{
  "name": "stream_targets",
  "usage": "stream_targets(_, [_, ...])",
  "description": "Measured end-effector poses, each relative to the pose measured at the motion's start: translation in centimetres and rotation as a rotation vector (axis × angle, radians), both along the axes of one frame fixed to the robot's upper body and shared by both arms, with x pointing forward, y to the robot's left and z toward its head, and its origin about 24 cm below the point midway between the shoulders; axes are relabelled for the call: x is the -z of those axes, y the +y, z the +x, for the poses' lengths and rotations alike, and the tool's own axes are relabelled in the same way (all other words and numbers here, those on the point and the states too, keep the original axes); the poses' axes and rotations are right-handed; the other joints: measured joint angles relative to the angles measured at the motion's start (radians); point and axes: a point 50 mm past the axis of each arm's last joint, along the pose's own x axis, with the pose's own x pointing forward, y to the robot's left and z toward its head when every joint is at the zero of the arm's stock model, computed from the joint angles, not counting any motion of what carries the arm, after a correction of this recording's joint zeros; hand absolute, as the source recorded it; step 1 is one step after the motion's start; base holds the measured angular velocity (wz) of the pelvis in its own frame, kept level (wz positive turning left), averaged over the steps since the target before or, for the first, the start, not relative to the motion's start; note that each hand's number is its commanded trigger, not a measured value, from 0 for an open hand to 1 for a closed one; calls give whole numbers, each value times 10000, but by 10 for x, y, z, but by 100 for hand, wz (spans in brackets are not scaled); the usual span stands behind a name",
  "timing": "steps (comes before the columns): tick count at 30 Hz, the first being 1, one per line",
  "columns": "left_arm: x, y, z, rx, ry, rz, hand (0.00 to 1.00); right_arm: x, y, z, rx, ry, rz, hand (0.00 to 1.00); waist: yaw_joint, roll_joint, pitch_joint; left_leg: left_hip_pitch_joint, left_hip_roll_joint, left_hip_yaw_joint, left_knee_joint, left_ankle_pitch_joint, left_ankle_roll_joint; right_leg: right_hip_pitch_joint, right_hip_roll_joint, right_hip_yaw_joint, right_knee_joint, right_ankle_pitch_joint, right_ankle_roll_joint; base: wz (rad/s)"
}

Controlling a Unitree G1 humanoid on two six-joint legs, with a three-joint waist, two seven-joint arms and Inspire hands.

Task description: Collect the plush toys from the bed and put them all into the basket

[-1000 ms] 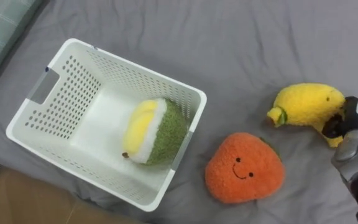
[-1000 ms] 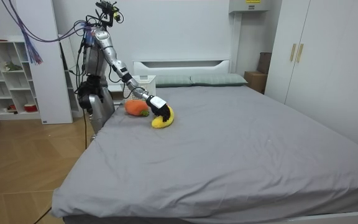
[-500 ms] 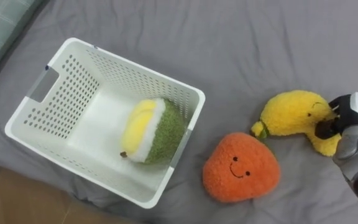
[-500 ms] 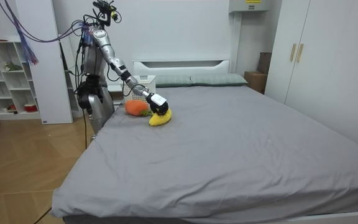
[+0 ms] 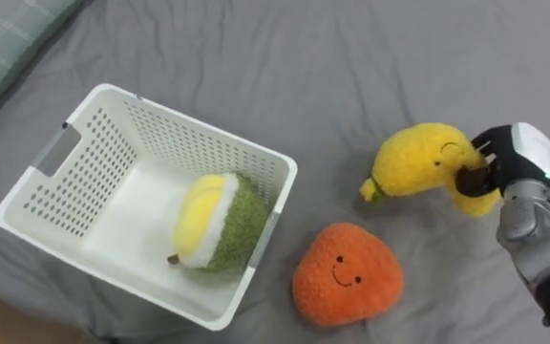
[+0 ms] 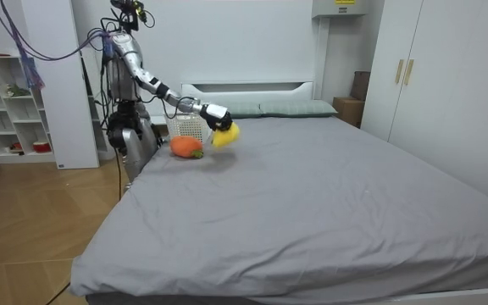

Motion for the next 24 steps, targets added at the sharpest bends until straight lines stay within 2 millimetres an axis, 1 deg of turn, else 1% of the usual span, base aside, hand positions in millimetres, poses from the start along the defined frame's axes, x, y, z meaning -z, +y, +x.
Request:
stream_targets(1, [1,0,-7,3,119,-6,0,-8,9,2,-442,-431,-100,100,-89,1,-3,241,-14,0,-89,-2,2,228,0,-15,-52,-11,19,0])
stream_targets(2, [1,-1,-10,-17,117,-16,0,-13,18,4,-805,-768,-57,100,-192,-3,-11,470,-24,-14,-142,-7,3,502,21,-36,-165,-22,38,3])
stream_targets(3, [1,-1,-10,-71,111,-26,0,-15,22,3,-960,-935,17,100,-233,-7,-36,540,-22,-37,-164,-12,1,574,57,-46,-170,-26,44,9])
stream_targets(4, [2,0,-12,-206,122,-36,0,-21,30,2,-1345,-1273,114,100,-243,-10,-57,637,-20,-70,-199,-10,-3,674,78,-63,-172,-31,46,6])
stream_targets(5, [2,0,-13,-246,134,-46,0,-24,34,1,-1523,-1417,157,100,-243,-5,-55,688,-17,-71,-198,-9,-5,728,85,-62,-177,-31,45,6])
stream_targets(7, [2,-1,-17,-293,236,-93,0,-33,51,2,-2183,-1871,239,100,-268,61,-88,895,-21,-65,-220,-8,-6,923,102,-9,-190,-33,42,0])
stream_targets(8, [3,-2,-18,-275,251,-100,0,-36,55,2,-2371,-1956,194,100,-266,84,-101,934,-25,-61,-236,-8,-6,953,101,-2,-189,-33,43,-7])
stream_targets(10, [3,-5,-19,-272,248,-161,0,-52,73,4,-3008,-2621,328,100,-341,180,-86,1112,-39,-63,-258,-2,-6,1123,99,25,-201,-39,52,0])
stream_targets(12, [3,-5,-19,-280,252,-187,0,-63,85,4,-3457,-3058,561,100,-362,213,-69,1237,-46,-67,-305,-2,-5,1252,99,33,-212,-55,70,0])
stream_targets(14, [3,-6,-18,-250,205,-185,0,-76,94,2,-3888,-3577,956,100,-296,210,-71,1303,-51,-57,-394,0,-3,1263,102,63,-216,-66,82,0])
stream_targets(17, [2,-7,-20,4,148,10,0,-89,106,-1,-4442,-4024,1169,100,-258,201,-72,1488,-51,-36,-467,8,2,1387,107,67,-263,-73,95,-2])
stream_targets(20, [2,-9,-19,79,132,97,0,-94,117,-3,-4933,-4125,870,100,-187,204,-71,1640,-46,-40,-534,5,2,1548,125,57,-335,-75,103,0])
stream_targets(24, [2,-11,-17,270,135,185,0,-91,134,-4,-5330,-3947,936,100,2,227,-55,1737,-44,-87,-595,4,1,1633,129,30,-361,-79,109,2])
